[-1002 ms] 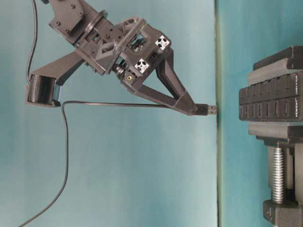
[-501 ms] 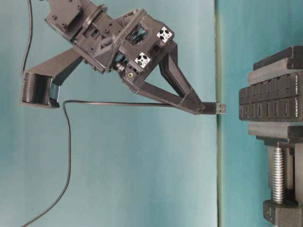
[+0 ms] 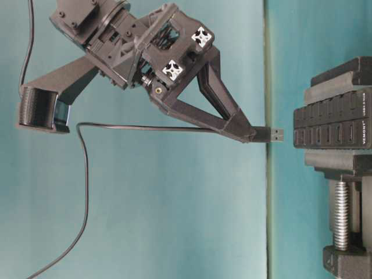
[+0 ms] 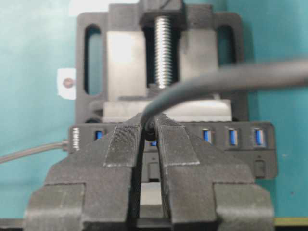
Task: Insert the USB into the second port from the front of the fixed hub.
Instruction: 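Carry the plug over the hub and align it above the second port, then lower the plug with the right gripper into the second port, then press the plug down into the port with the right gripper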
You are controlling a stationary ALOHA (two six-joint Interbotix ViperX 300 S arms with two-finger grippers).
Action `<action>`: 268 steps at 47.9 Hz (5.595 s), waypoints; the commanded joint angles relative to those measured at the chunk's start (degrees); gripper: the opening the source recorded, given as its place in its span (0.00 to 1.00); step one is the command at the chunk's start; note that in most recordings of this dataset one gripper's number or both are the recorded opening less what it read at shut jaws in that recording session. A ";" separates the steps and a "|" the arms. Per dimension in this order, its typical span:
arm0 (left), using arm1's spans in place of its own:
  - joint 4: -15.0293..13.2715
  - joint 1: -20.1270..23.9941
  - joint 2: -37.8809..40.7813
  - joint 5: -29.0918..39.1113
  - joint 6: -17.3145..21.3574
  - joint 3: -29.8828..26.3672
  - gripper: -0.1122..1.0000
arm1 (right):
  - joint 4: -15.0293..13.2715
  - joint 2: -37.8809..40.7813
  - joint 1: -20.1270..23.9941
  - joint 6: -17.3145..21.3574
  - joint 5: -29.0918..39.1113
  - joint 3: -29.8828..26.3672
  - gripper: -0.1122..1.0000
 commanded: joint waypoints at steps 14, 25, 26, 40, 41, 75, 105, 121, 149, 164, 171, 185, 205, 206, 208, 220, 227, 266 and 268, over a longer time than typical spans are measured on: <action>0.09 0.09 0.18 -0.26 -0.35 -0.79 0.10 | 0.09 0.53 1.23 1.49 -1.05 -1.23 0.17; 0.09 0.00 0.18 -0.35 -0.35 -0.79 0.10 | 0.00 0.97 1.58 1.49 -1.05 -1.23 0.17; 0.09 0.09 0.18 -0.35 -0.35 -0.79 0.10 | 0.09 0.97 1.67 1.49 -1.05 -1.14 0.17; 0.09 0.09 0.18 -0.35 -0.35 -0.79 0.10 | 0.09 2.02 2.20 1.49 -1.05 -1.14 0.17; 0.09 0.09 0.26 -0.35 -0.35 -0.79 0.10 | 0.09 2.11 2.29 1.49 -1.14 -1.14 0.17; 0.09 0.09 0.26 -0.44 -0.44 -0.70 0.10 | 0.79 4.31 1.67 1.49 -2.37 -0.79 0.17; 0.09 0.09 0.18 -0.53 -0.44 -0.44 0.10 | 0.79 4.13 1.49 1.58 -2.02 -0.79 0.17; 0.09 0.09 0.18 -0.62 -0.35 -0.44 0.10 | 0.79 4.22 1.58 1.58 -1.41 -0.70 0.17; 0.09 0.00 0.18 -0.53 -0.44 -0.35 0.10 | 2.02 4.48 1.67 1.67 -1.67 0.09 0.17; 0.09 0.09 0.18 -0.62 -0.44 -0.35 0.10 | 2.02 4.83 1.67 1.67 -2.20 0.09 0.17; 0.09 0.09 0.18 -0.70 -0.35 -0.35 0.10 | 2.02 5.01 1.67 1.58 -2.64 0.09 0.17; 0.09 0.00 0.18 -0.70 -0.35 -0.35 0.10 | 2.02 5.19 1.41 1.58 -2.64 0.18 0.17; 0.00 0.09 0.18 -0.70 -0.44 -0.35 0.10 | 1.93 5.19 1.05 1.58 -6.42 0.97 0.17; 0.09 0.00 0.18 -0.62 -0.44 -0.35 0.10 | 1.93 5.19 1.05 1.58 -6.42 0.97 0.17; 0.09 0.09 0.18 -0.62 -0.44 -0.35 0.10 | 1.93 5.19 0.97 1.67 -6.33 1.05 0.17; 0.09 0.09 0.18 -0.62 -0.44 -0.26 0.10 | 2.02 5.19 0.97 2.99 -6.24 2.11 0.17; 0.09 0.09 0.18 -0.70 -0.44 -0.26 0.10 | 2.02 5.19 1.05 4.04 -6.50 2.55 0.17; 0.00 0.18 0.18 -0.70 -0.44 -0.18 0.10 | 2.02 6.24 1.49 4.13 -6.15 2.64 0.17; 0.09 0.18 0.18 -0.62 -0.44 -0.18 0.10 | 2.02 6.50 1.67 4.13 -6.15 2.64 0.17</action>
